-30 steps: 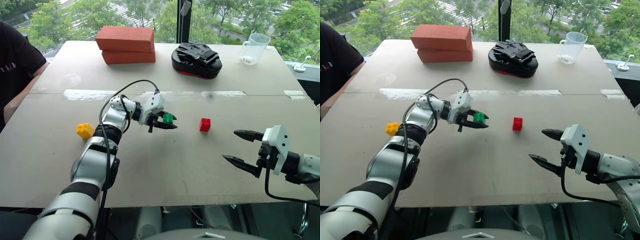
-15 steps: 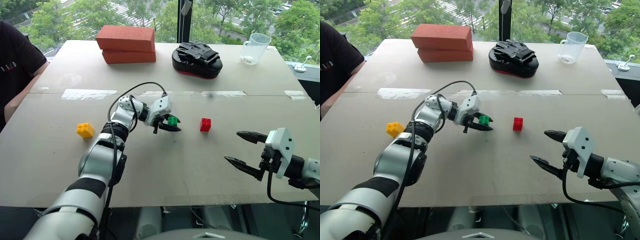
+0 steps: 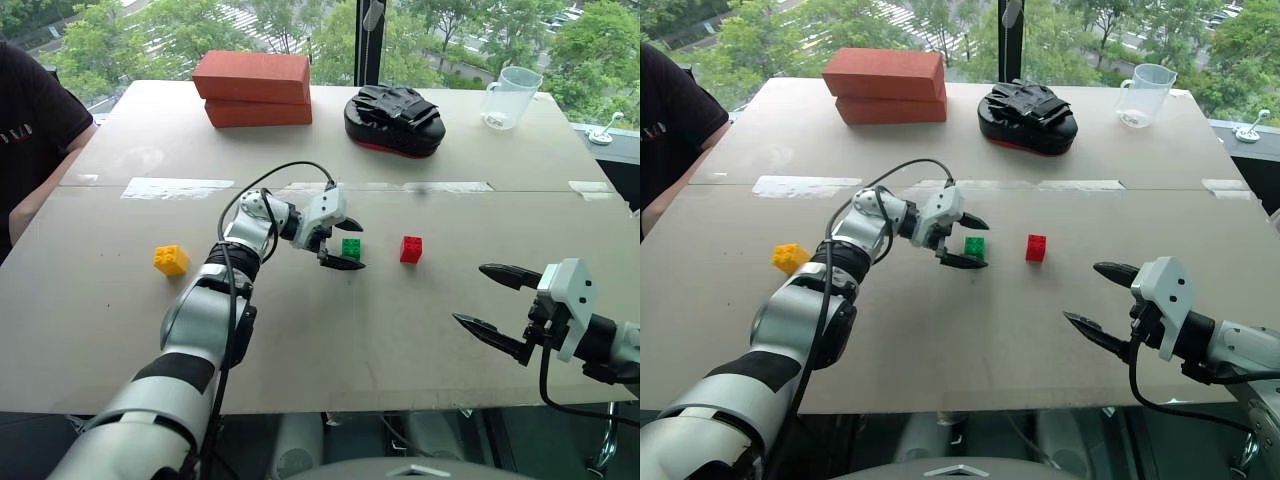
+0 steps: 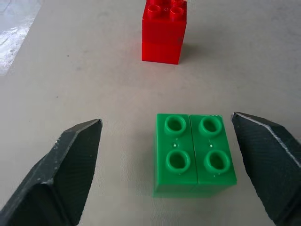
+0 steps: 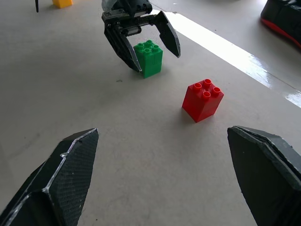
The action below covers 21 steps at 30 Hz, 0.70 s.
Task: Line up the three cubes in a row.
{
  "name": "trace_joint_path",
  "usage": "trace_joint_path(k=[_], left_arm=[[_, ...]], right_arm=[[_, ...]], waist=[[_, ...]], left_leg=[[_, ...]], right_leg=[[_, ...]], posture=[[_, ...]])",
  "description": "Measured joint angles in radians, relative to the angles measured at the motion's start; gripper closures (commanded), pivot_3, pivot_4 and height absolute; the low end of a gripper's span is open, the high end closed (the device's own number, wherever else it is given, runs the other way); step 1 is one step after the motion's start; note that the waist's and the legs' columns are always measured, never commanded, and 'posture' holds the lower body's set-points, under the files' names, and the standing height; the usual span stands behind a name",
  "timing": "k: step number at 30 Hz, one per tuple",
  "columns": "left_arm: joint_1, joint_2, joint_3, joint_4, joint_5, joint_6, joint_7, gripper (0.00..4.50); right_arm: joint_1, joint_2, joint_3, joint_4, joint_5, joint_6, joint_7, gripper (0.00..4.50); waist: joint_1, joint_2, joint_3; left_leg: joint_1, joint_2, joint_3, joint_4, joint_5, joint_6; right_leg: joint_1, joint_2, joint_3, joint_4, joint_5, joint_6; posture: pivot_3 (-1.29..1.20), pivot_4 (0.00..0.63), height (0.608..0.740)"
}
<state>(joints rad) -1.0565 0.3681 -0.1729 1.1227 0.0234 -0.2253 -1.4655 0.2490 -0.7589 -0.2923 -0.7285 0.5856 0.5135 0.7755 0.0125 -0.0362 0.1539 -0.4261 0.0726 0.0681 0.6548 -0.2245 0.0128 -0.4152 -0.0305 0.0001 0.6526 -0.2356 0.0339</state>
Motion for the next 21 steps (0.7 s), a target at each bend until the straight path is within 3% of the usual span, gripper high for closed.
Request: trace_joint_path(k=[5, 9, 14, 17, 21], left_arm=[[0.065, 0.1, 0.085, -0.176, -0.086, 0.102, -0.024, 0.04], [0.301, 0.214, 0.24, -0.564, -0.224, 0.385, 0.092, 0.04], [0.558, 0.22, 0.508, -1.057, -0.314, 0.703, 0.505, 0.04], [0.679, 0.145, 0.673, -1.324, -0.292, 0.884, 0.814, 0.04], [0.818, 0.116, 0.79, -1.486, -0.268, 1.106, 1.026, 0.04]], right_arm=[[-0.023, 0.0, 0.001, 0.0, 0.007, 0.005, -0.002, 0.0], [-0.088, 0.006, 0.032, 0.001, 0.028, 0.007, 0.001, 0.0], [-0.21, 0.017, 0.103, 0.018, 0.061, 0.01, 0.008, 0.0], [-0.298, 0.019, 0.155, 0.061, 0.074, 0.01, 0.039, 0.0], [-0.357, 0.023, 0.204, 0.128, 0.081, 0.008, 0.081, 0.0]], waist=[[-0.007, 0.0, 0.0], [-0.026, 0.001, 0.0], [-0.023, 0.0, 0.0], [-0.019, -0.001, -0.001], [-0.022, -0.002, -0.001]], left_leg=[[0.001, 0.0, 0.0, 0.0, 0.0, 0.0], [0.002, 0.001, 0.0, 0.0, 0.0, 0.0], [0.007, 0.001, -0.001, 0.0, 0.0, 0.0], [0.011, 0.0, 0.001, 0.0, 0.0, 0.0], [0.012, 0.0, 0.003, 0.0, 0.0, 0.0]], right_leg=[[0.0, 0.0, 0.0, 0.001, 0.0, 0.0], [0.0, -0.001, 0.001, 0.004, 0.0, 0.0], [0.003, -0.002, 0.003, 0.005, 0.0, 0.001], [0.006, -0.003, 0.006, 0.005, -0.002, 0.003], [0.006, -0.001, 0.007, 0.006, 0.0, 0.001]], posture=[[0.0, 0.15, 0.74], [0.0, 0.15, 0.74], [0.0, 0.15, 0.74], [0.0, 0.15, 0.74], [0.0, 0.15, 0.74]])
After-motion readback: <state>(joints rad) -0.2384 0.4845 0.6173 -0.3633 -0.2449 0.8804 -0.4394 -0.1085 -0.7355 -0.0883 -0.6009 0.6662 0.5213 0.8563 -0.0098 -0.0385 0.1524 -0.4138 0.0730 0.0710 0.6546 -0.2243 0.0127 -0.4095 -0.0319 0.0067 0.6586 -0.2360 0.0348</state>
